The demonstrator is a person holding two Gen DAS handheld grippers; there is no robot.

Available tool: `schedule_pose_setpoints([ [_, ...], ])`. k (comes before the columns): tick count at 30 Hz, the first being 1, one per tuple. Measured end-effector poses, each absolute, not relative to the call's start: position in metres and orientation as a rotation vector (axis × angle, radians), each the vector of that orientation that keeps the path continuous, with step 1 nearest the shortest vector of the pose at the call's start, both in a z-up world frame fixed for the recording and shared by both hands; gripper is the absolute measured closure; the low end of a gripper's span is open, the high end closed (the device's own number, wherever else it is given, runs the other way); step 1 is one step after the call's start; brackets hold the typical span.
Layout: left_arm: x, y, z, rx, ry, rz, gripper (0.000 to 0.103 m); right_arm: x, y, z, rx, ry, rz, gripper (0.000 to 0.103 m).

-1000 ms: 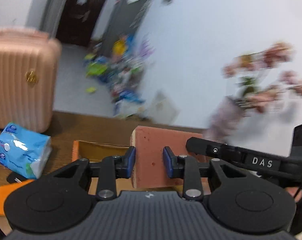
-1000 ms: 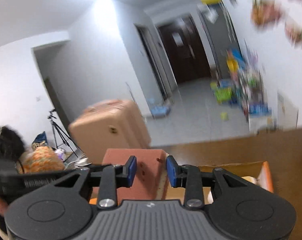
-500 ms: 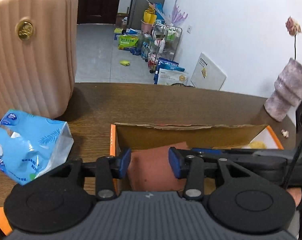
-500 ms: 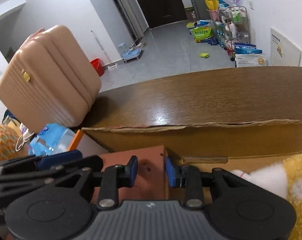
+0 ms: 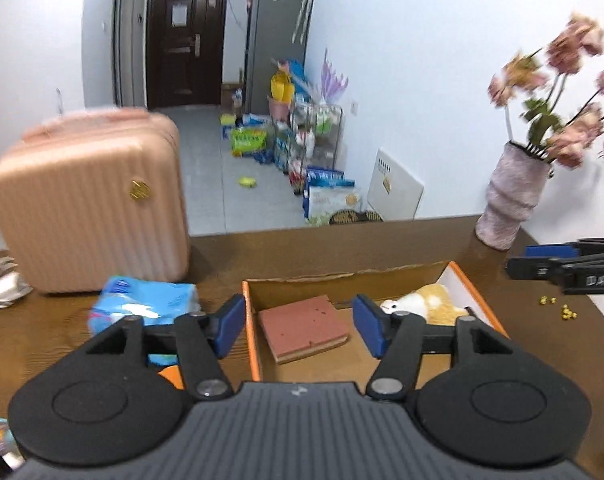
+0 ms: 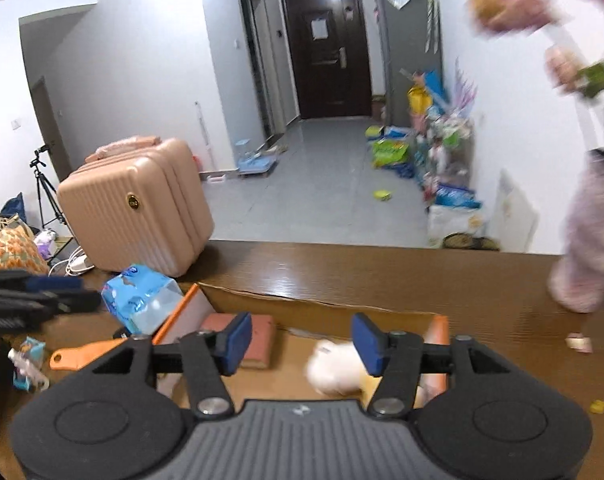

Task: Organize soft objects
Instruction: 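Withdraw both grippers from the box toward the light-blue plush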

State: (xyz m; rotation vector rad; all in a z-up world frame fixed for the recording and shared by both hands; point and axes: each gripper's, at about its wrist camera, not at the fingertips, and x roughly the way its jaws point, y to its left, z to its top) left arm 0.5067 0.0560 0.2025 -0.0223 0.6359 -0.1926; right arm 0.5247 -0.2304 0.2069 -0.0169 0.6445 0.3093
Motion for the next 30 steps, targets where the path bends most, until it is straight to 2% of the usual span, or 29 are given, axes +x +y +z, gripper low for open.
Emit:
schedule_pose_setpoints([
  [6,0.431,0.052,0.254,-0.004,0.543,-0.174,0.036,0.453,-0.268,0.256,0.003,0.555,0.266,0.039],
  [11,0.359,0.040,0.260,0.008,0.458,-0.205,0.031,0.384,-0.282,0.267,0.003,0.488,0.303,0.032],
  [14,0.306,0.034,0.243,0.021,0.406,-0.227,0.027,0.336,-0.289,0.255,-0.008,0.452,0.334,0.031],
  [16,0.269,0.032,0.224,0.037,0.355,-0.227,0.020,0.307,-0.290,0.239,-0.006,0.427,0.356,0.029],
  [18,0.238,0.029,0.205,0.063,0.312,-0.213,0.019,0.274,-0.293,0.222,-0.008,0.400,0.381,0.025],
  [22,0.178,0.018,0.169,0.072,0.250,-0.207,0.018,0.220,-0.292,0.187,-0.021,0.367,0.404,0.024],
  [30,0.084,0.009,0.102,0.026,0.223,-0.202,0.005,0.120,-0.275,0.112,-0.024,0.260,0.384,0.016],
])
